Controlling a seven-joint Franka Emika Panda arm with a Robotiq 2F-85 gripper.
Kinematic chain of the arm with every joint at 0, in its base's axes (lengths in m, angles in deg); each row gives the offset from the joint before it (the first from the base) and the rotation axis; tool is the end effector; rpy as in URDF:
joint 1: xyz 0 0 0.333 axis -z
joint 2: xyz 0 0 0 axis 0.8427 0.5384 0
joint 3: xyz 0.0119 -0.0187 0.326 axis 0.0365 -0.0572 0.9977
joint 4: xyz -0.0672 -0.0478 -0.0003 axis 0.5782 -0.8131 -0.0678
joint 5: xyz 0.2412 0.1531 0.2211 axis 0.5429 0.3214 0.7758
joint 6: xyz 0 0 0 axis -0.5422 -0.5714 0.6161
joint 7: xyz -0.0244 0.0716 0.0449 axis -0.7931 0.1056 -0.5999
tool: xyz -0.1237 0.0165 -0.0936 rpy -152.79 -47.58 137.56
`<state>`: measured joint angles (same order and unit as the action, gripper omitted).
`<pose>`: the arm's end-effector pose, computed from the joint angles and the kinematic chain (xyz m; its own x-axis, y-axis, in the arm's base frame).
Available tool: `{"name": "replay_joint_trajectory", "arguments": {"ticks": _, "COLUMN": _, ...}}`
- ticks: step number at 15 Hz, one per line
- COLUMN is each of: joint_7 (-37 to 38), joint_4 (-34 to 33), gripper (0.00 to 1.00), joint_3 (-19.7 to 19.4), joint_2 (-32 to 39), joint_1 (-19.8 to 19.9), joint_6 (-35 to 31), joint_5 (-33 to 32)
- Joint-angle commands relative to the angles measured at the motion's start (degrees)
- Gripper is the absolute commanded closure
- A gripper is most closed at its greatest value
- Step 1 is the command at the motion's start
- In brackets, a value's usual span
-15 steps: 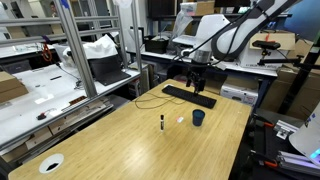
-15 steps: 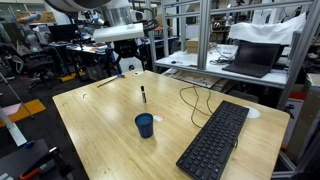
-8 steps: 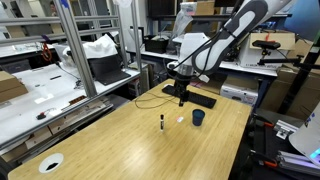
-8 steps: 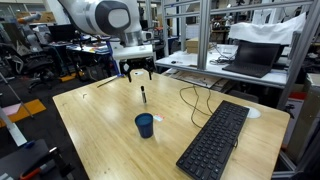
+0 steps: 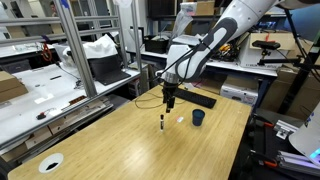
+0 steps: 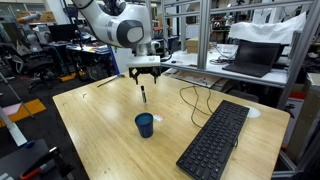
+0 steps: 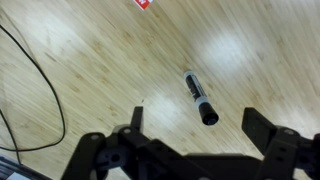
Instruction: Put the marker in the blue cup
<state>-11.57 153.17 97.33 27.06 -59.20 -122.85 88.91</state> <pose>0.6063 0.1246 0.1934 0.6953 0.6903 0.2000 0.7074 -0.7065 -0.0208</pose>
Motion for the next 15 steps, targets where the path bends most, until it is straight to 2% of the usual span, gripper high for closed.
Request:
{"name": "replay_joint_trajectory", "arguments": {"ticks": 1, "joint_7": 1.17, "joint_4": -4.58, "gripper": 0.0, "joint_3": 3.42, "joint_2": 3.87, "joint_1": 2.32, "joint_6": 0.91, "joint_5": 0.18}}
{"name": "replay_joint_trajectory", "arguments": {"ticks": 7, "joint_7": 3.86, "joint_4": -8.4, "gripper": 0.0, "joint_3": 5.31, "joint_2": 8.36, "joint_1": 2.43, "joint_6": 2.14, "joint_5": -0.27}}
{"name": "replay_joint_trajectory", "arguments": {"ticks": 14, "joint_7": 6.82, "joint_4": -9.25, "gripper": 0.0, "joint_3": 5.46, "joint_2": 10.22, "joint_1": 2.97, "joint_6": 4.2, "joint_5": -0.49}}
{"name": "replay_joint_trajectory", "arguments": {"ticks": 15, "joint_7": 6.83, "joint_4": -9.44, "gripper": 0.09, "joint_3": 5.6, "joint_2": 10.51, "joint_1": 3.12, "joint_6": 4.73, "joint_5": -0.43}}
